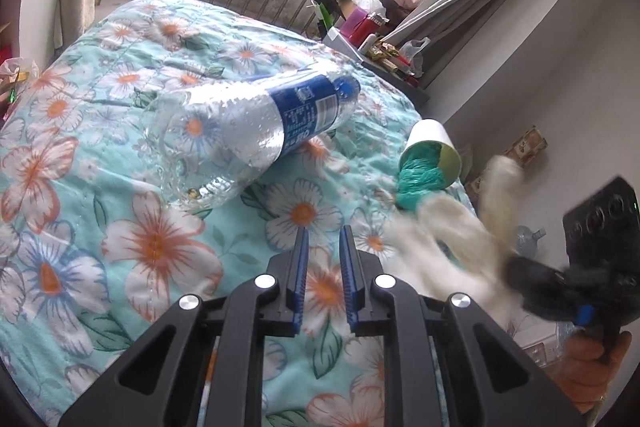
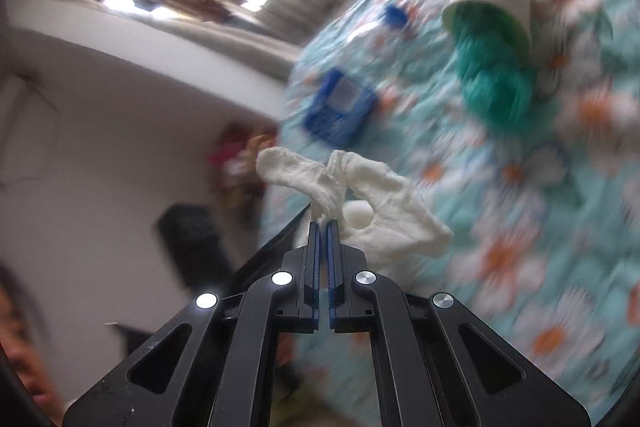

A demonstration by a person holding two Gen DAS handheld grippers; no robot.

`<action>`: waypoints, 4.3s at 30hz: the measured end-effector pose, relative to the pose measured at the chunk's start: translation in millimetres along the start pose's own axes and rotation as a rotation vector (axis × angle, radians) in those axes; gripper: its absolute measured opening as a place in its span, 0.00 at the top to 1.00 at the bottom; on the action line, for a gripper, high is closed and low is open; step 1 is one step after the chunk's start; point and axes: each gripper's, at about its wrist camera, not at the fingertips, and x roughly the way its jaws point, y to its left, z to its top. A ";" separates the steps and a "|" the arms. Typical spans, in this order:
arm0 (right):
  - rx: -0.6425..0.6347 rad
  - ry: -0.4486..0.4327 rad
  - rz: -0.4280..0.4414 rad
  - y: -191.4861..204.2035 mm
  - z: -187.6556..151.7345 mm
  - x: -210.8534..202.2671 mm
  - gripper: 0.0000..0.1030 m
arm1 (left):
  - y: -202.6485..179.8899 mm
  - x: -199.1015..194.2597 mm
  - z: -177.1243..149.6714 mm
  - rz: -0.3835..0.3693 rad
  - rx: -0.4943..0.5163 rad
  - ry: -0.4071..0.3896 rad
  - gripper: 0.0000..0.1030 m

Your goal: Collect trash

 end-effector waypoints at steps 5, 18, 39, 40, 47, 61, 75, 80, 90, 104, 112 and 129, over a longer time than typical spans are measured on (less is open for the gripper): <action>0.182 0.057 0.224 -15.5 -38.8 -23.2 0.96 | -11.2 -5.5 -1.4 -0.016 0.019 -0.003 0.86; 0.246 -0.315 -0.393 -64.7 -55.9 -66.5 0.93 | -43.4 24.4 7.4 -0.019 0.078 0.026 0.85; 0.234 -0.418 -0.447 -94.7 -77.3 -107.6 0.64 | -98.0 134.4 40.3 -0.036 0.129 0.095 0.57; 0.235 -0.418 -0.443 -94.8 -77.6 -107.7 0.64 | -98.3 135.4 40.8 -0.043 0.122 0.100 0.57; 0.226 -0.421 -0.431 -88.9 -85.0 -114.5 0.64 | -99.1 127.0 41.9 -0.098 0.079 0.110 0.77; 0.197 -0.423 -0.433 -77.8 -93.2 -113.7 0.64 | -75.7 11.9 -1.2 -0.069 0.125 0.164 0.80; 0.136 -0.411 -0.428 -56.3 -100.7 -107.4 0.60 | -50.4 -50.2 -65.3 -0.136 0.069 0.241 0.61; 0.057 -0.413 -0.439 -38.3 -103.5 -103.7 0.53 | -57.4 -49.4 -49.0 -0.135 0.102 0.188 0.53; -0.082 -0.347 -0.535 -14.7 -95.8 -70.5 0.52 | -61.8 -16.2 -60.0 -0.028 0.161 0.208 0.43; -0.149 -0.346 -0.547 -1.8 -93.5 -60.5 0.57 | -65.0 -9.0 -65.0 -0.014 0.188 0.222 0.47; -0.114 -0.304 -0.549 -8.1 -93.0 -50.0 0.93 | -67.2 -13.5 -64.6 -0.027 0.189 0.203 0.51; -0.147 -0.423 -0.467 28.7 -106.3 -94.8 0.97 | -89.0 -48.7 -57.7 -0.076 0.221 0.117 0.52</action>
